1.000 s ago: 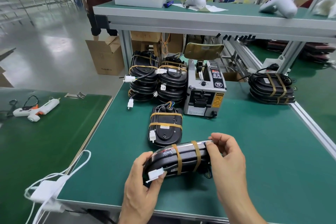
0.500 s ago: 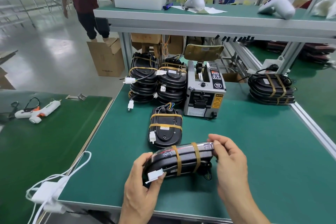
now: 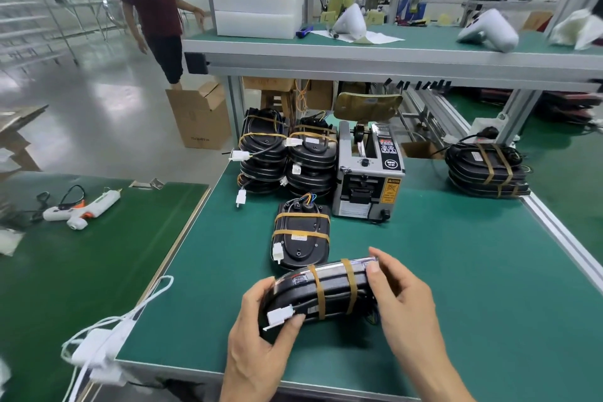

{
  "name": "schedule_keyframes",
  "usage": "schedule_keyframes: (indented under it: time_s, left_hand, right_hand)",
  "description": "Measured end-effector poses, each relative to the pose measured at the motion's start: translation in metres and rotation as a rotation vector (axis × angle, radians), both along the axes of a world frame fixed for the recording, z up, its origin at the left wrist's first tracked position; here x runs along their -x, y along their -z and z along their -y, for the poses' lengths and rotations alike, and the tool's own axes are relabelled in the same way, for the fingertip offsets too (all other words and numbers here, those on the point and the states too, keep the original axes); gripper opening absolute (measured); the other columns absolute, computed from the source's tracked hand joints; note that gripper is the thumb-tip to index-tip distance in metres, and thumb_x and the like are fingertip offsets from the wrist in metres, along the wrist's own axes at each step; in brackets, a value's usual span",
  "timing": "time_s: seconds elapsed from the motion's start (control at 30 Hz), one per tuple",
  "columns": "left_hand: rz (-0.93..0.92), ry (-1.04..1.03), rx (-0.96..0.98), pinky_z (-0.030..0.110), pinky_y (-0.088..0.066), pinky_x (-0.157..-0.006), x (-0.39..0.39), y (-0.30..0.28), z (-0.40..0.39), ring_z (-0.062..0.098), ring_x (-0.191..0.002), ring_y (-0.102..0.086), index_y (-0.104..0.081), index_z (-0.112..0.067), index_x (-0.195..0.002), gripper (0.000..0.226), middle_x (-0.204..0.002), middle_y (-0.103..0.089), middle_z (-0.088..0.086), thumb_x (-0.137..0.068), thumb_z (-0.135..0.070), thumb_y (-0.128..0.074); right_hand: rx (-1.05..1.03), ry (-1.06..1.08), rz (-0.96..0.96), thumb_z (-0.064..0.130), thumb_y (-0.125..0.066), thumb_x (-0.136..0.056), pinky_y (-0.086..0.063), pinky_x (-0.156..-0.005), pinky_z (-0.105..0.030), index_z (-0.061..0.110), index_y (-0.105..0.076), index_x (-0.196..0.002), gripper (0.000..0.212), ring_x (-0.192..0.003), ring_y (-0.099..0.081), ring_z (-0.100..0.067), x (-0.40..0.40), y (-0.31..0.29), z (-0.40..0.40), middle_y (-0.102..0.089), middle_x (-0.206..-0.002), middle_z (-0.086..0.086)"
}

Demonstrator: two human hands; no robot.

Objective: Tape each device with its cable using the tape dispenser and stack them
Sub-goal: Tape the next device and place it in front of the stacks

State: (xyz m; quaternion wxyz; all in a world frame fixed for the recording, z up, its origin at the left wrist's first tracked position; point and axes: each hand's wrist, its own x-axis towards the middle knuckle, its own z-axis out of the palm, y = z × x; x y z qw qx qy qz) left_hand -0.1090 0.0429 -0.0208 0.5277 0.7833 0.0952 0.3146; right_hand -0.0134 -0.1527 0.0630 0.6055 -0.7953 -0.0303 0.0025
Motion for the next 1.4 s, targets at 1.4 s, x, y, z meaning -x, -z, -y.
schedule_keyframes:
  time_s: [1.4]
  left_hand:
    - [-0.062,-0.013,-0.055,0.001,-0.05,-0.077,0.003,-0.004,0.003,-0.008,-0.093,-0.074,-0.06,-0.056,-0.126,0.057,-0.104,-0.077,-0.027,-0.075,-0.046,-0.084]
  right_hand:
    - [0.558,0.32,0.367,0.041,-0.069,-0.096,-0.034,-0.069,-0.033,0.026,-0.059,-0.096,0.018,-0.073,-0.049,-0.021,-0.168,0.004,-0.063,-0.059,-0.103,0.003]
